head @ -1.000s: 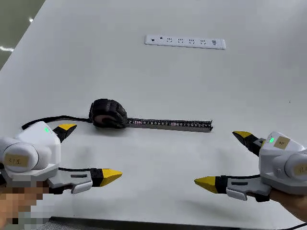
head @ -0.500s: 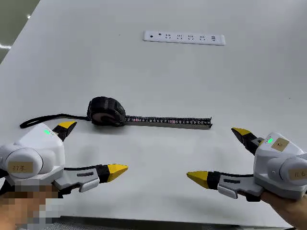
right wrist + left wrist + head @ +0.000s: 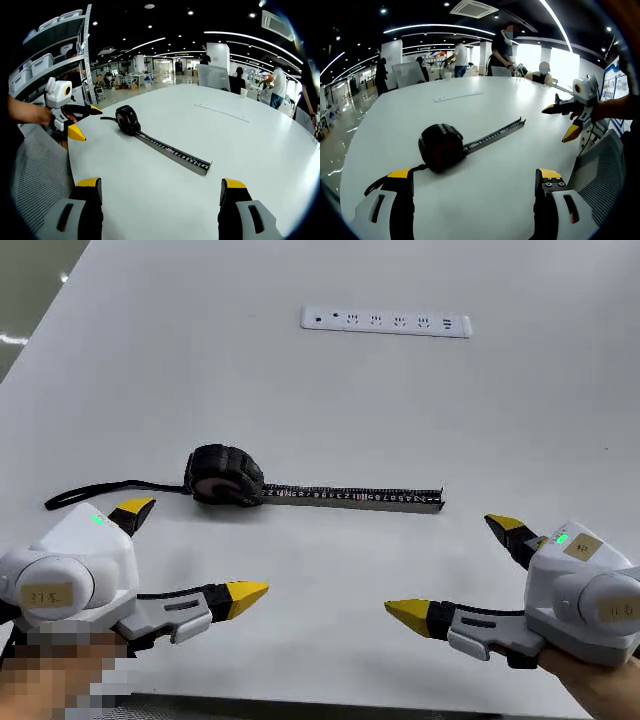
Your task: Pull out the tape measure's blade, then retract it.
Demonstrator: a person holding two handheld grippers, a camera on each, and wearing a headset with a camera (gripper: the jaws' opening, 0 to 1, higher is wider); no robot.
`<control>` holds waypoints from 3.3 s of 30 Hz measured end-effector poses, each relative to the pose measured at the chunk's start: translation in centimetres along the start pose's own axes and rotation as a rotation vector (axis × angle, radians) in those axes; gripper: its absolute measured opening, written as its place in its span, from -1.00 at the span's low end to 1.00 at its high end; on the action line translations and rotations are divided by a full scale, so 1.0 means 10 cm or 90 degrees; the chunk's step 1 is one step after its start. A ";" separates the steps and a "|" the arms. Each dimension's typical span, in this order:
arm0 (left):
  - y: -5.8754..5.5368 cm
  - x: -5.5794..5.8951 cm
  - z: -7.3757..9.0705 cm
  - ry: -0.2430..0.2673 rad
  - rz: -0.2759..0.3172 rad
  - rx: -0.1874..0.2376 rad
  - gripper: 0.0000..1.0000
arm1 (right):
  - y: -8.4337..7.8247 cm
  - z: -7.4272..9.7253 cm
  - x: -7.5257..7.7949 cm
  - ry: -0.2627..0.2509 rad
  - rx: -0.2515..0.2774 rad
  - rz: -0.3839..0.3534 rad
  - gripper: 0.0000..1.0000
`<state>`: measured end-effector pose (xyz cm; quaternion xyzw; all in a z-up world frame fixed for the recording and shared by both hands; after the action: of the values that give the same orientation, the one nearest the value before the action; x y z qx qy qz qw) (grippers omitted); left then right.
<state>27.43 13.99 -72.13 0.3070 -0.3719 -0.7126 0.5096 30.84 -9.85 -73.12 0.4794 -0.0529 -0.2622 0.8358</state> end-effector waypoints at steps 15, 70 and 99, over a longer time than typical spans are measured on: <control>0.01 -0.02 -0.01 0.017 0.009 0.000 0.98 | 0.03 -0.01 0.01 -0.005 0.007 -0.007 0.98; 0.20 -0.13 -0.28 0.071 0.057 -0.002 0.82 | -0.06 -0.04 0.21 0.106 -0.035 0.044 0.75; 0.28 -0.20 -0.48 0.100 0.082 0.002 0.98 | -0.04 -0.13 0.57 0.174 -0.098 0.112 0.70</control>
<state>33.30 14.33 -72.18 0.3384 -0.3507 -0.6517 0.5813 35.99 -11.78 -75.11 0.4384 0.0396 -0.1240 0.8893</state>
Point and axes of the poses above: the centre of the closed fingertips' face, and the gripper's own axes: z roughly backward along the fingers, x roughly to its right, y roughly out of its top, the point moved 2 cm from there along z, roughly backward along the fingers, and after that the axes turned 10 degrees about y, right-handed, at the moved point
